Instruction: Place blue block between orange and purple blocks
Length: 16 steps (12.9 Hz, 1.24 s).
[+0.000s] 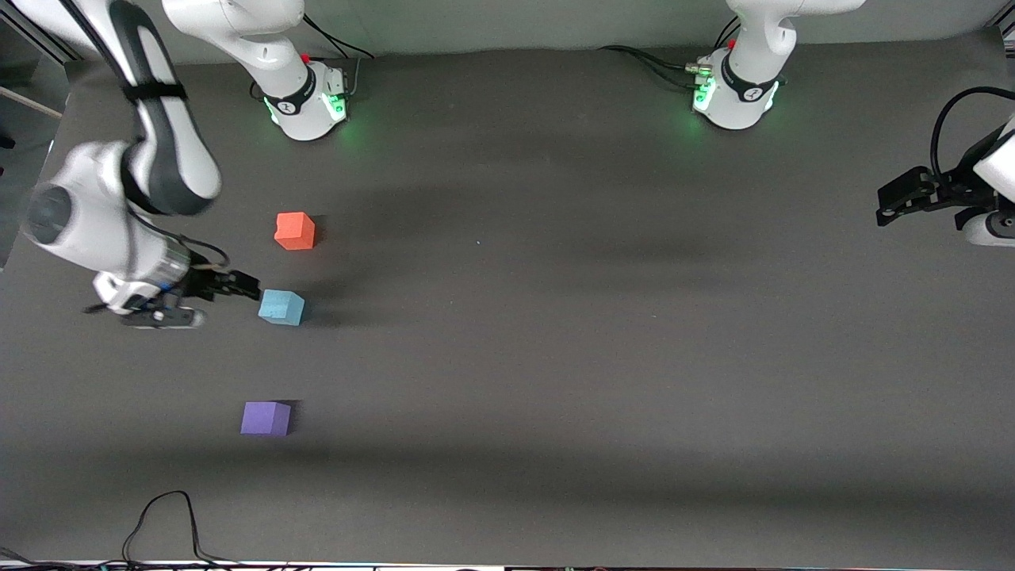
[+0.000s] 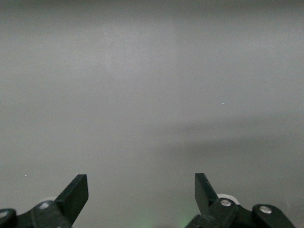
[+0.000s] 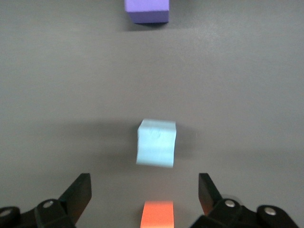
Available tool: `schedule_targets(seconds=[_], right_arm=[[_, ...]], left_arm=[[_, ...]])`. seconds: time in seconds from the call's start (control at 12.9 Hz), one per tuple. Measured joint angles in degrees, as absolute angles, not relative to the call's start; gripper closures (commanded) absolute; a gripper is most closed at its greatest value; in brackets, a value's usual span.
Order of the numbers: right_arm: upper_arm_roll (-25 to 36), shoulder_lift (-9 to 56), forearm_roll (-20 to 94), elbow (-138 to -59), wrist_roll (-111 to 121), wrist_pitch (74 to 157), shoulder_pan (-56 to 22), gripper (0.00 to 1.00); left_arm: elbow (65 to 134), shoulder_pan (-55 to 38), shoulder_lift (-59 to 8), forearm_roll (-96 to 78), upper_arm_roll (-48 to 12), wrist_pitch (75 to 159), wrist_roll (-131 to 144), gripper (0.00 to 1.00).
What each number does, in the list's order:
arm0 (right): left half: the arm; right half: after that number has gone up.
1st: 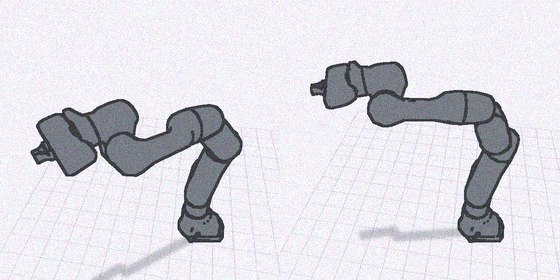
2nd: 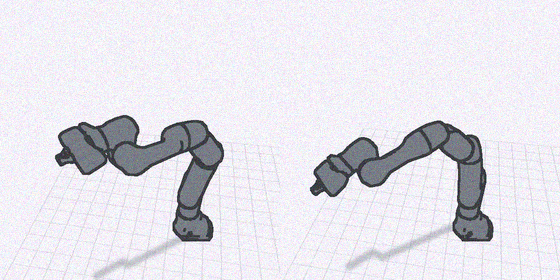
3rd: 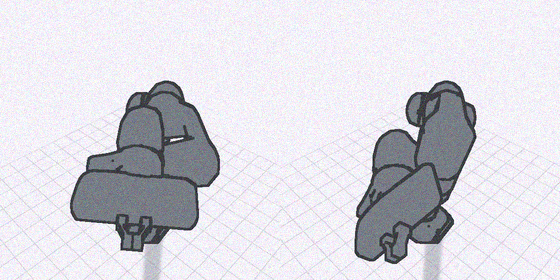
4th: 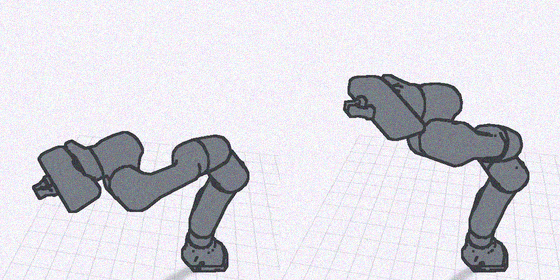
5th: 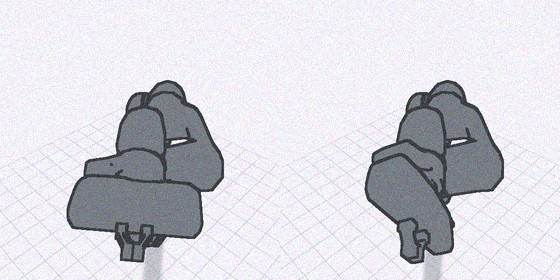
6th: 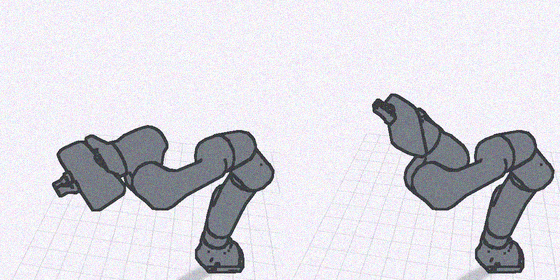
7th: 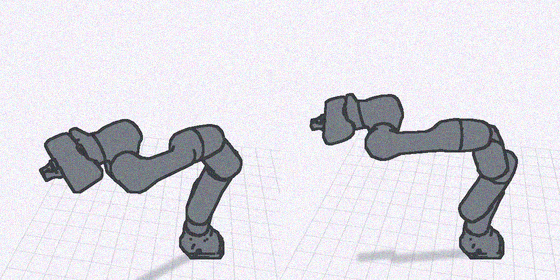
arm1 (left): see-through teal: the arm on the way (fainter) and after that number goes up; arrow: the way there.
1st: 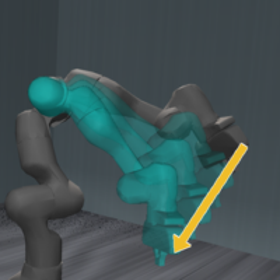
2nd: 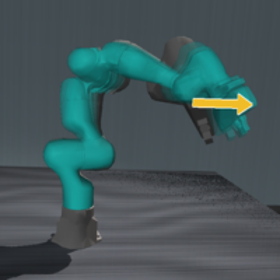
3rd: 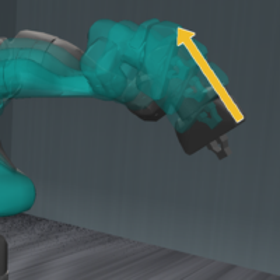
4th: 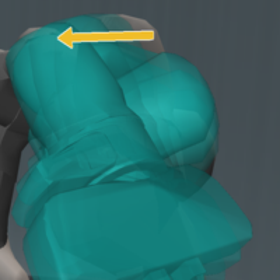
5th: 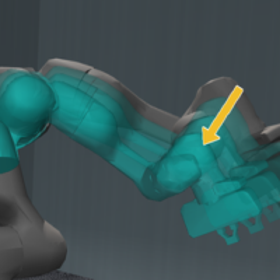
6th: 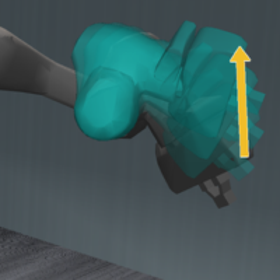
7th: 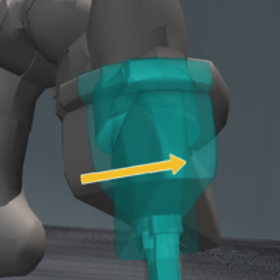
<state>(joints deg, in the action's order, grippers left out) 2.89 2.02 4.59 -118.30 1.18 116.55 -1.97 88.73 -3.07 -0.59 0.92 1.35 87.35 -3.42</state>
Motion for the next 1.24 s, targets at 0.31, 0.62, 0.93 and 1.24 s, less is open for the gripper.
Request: schedule_targets(seconds=[0.31, 0.62, 0.93, 1.24], right_arm=[[2.7, -3.0, 4.7, -106.1, 1.2, 98.4, -2.0, 0.0], [2.5, -3.6, 4.9, -100.5, 1.1, 94.0, -2.9, 0.0], [2.5, -4.6, 4.9, -100.2, -3.3, 93.2, -7.6, 0.0], [0.5, -4.4, 4.9, -100.5, -3.3, 93.2, -2.3, 0.0]], left_arm=[[88.7, -3.1, -0.6, 0.8, 1.3, 87.4, -3.4, 0.0], [88.7, -3.0, -0.6, 0.3, 1.4, 87.4, -3.4, 0.0], [88.7, -3.0, -0.6, 0.2, 1.5, 87.4, -3.4, 0.0], [88.7, -3.0, -0.6, 0.2, 1.5, 87.4, -3.4, 0.0]])
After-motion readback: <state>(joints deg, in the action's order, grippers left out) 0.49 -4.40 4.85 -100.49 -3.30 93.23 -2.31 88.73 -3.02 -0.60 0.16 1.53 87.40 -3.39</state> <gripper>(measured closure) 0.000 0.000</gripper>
